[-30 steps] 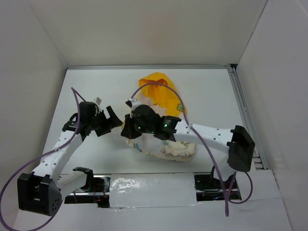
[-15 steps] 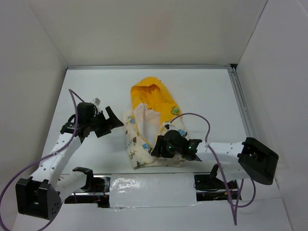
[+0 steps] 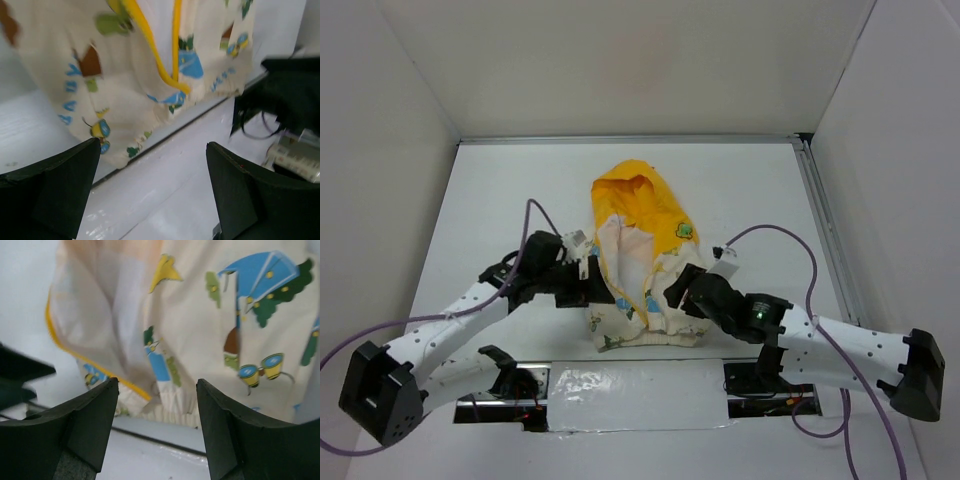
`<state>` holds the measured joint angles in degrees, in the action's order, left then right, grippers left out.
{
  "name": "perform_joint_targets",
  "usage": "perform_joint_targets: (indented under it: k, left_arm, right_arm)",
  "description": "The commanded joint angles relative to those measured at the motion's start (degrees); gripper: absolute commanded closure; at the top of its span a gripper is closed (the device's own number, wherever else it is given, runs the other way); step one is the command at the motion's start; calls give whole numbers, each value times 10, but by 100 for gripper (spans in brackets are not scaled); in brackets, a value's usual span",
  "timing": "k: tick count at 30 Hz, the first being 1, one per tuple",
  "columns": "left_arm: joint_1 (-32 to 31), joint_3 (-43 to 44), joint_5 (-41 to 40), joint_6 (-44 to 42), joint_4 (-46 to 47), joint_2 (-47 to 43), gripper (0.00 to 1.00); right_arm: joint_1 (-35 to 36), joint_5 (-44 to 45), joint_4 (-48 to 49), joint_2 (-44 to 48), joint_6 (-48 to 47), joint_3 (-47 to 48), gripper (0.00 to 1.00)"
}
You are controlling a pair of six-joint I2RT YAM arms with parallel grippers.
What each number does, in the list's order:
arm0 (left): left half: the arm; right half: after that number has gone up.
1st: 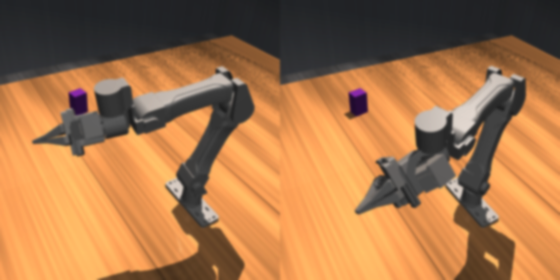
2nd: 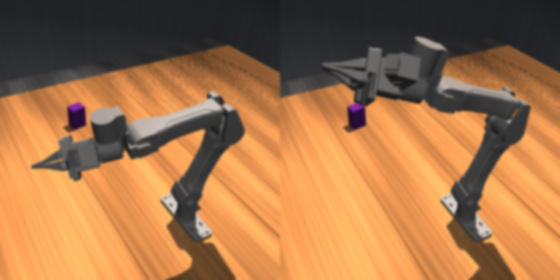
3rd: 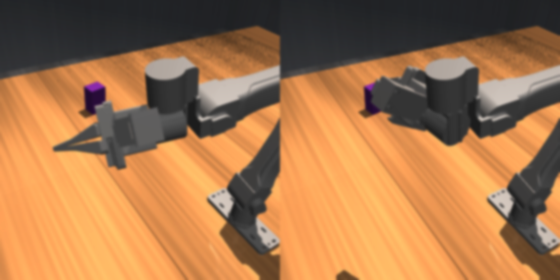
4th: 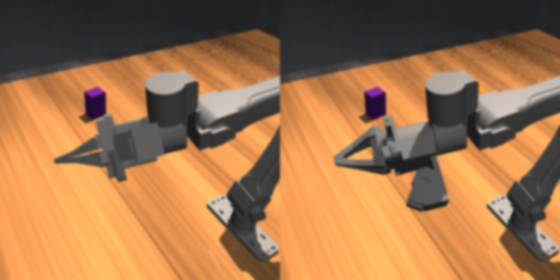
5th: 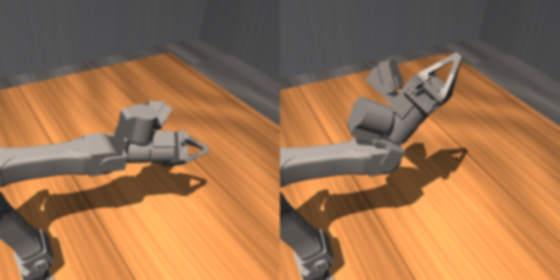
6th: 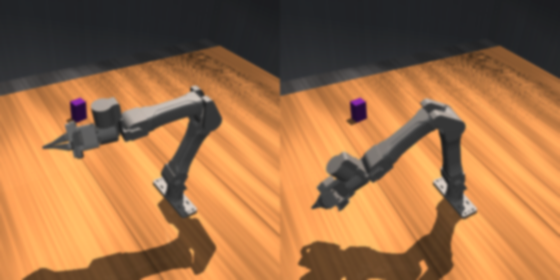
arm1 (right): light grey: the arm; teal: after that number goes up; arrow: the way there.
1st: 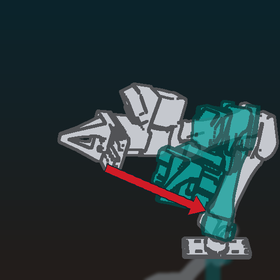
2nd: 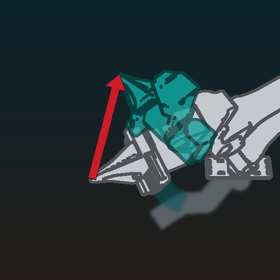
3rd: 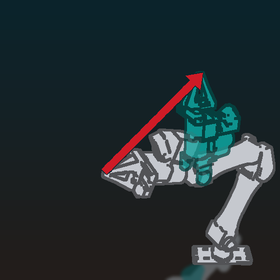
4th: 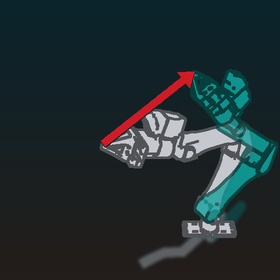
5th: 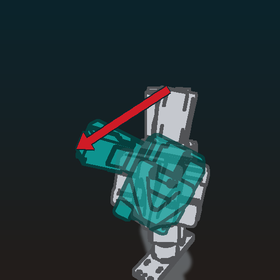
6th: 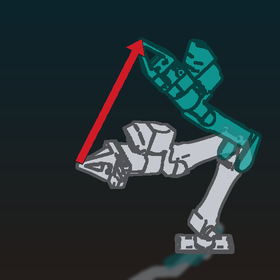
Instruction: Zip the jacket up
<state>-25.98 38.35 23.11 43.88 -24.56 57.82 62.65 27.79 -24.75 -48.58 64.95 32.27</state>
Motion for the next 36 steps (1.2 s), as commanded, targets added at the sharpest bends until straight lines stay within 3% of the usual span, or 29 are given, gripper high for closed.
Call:
perform_joint_targets:
  k: [1, 5, 9, 17, 20, 23, 26, 36]
  left_arm:
    - [-81, -7, 26, 12, 40, 31, 1]
    - [-154, 2, -2, 30, 51, 90, 4]
    - [-189, 40, -30, 39, 53, 165, 14]
    - [-224, 113, -83, 81, 30, 265, 17]
    - [-235, 123, -97, 98, 26, 281, 21]
    - [-238, 120, -103, 105, 30, 291, 40]
    - [-238, 112, -105, 110, 30, 292, 53]
    - [-238, 103, -129, 138, 19, 302, 60]
  right_arm:
    - [-32, 39, -39, 7, 2, -13, 29]
    - [-62, -34, 20, -13, -26, -33, 30]
    - [-70, -65, 45, -31, -49, -34, 31]
    - [-72, -97, 78, -63, -56, -37, 32]
    - [-72, -101, 90, -71, -55, -42, 33]
    - [-72, -108, 106, -73, -51, -51, 33]
    - [-76, -123, 123, -77, -63, -60, 34]
    - [-45, -156, 114, -187, -129, -4, 35]
